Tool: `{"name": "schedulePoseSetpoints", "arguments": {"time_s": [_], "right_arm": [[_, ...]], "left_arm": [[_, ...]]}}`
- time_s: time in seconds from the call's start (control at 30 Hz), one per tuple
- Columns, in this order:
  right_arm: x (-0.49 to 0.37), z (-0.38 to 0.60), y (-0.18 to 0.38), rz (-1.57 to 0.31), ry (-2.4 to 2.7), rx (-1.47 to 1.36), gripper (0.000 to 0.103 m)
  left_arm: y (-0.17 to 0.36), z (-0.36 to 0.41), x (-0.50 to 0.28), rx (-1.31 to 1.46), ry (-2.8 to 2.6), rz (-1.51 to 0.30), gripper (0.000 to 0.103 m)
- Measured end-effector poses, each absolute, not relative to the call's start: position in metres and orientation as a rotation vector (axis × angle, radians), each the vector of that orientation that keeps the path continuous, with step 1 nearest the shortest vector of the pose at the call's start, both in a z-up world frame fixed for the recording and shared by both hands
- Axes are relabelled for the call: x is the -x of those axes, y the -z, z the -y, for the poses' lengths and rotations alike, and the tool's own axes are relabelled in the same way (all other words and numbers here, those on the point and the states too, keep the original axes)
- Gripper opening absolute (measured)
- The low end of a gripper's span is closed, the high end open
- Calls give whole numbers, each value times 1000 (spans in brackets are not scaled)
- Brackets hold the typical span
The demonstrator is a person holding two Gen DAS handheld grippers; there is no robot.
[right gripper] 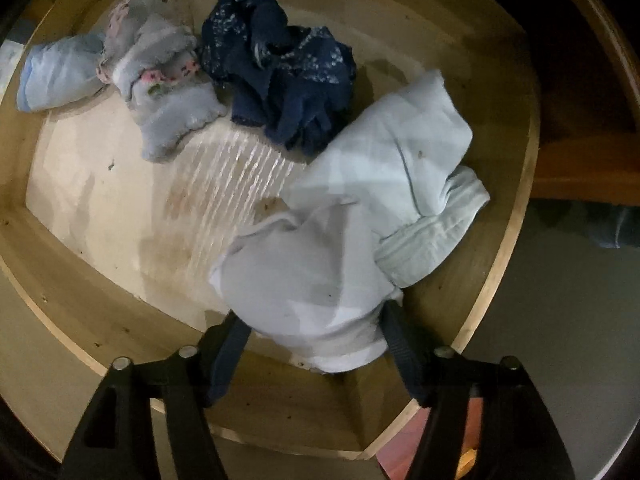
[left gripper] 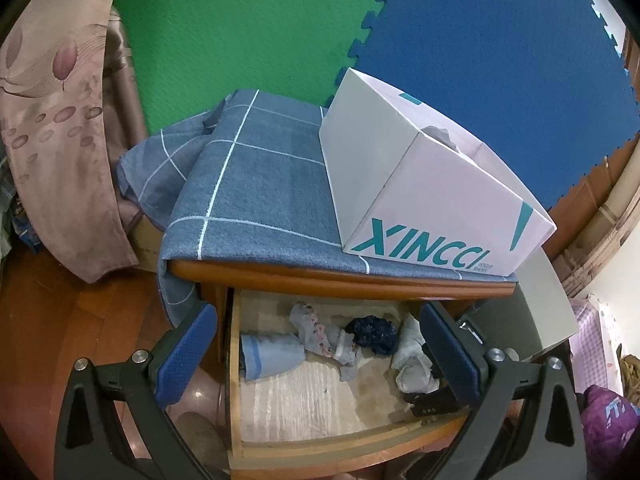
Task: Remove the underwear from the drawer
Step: 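Lower the right tool into the drawer and grasp the white underwear, then lift the white underwear with the right tool toward the shoebox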
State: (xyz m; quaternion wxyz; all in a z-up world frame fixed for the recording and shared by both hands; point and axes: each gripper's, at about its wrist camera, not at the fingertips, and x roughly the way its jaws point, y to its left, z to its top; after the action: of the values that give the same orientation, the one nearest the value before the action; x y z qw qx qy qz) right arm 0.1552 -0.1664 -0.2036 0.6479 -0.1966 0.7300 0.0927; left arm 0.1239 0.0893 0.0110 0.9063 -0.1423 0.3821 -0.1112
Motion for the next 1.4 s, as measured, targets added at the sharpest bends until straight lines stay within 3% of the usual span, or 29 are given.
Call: {"name": "schedulePoseSetpoints", "arguments": {"time_s": [0.1,0.27,0.6,0.93,1.17,1.4], "right_arm": [[-146,165,199,-1637,-243,467,42],[-123,169,163,-1578,-339,311,28],[-87,179,71,-1336,-475,-25,28],[-70,168,-85,-1057,-581,-63,28],[-136,186,-176,-929,-512,-6,28],[-230,181,-173,-947,-362,107,28]], "left_arm": [[-11,-89,-124,293,228,-786,100],[-10,-90,-125,297,229,-792,100],[-7,-90,-126,295,220,-799,100],[-9,-81,-122,239,217,-789,100],[-10,-85,-122,261,221,-785,100],[-10,-84,-123,242,217,-785,100]]}}
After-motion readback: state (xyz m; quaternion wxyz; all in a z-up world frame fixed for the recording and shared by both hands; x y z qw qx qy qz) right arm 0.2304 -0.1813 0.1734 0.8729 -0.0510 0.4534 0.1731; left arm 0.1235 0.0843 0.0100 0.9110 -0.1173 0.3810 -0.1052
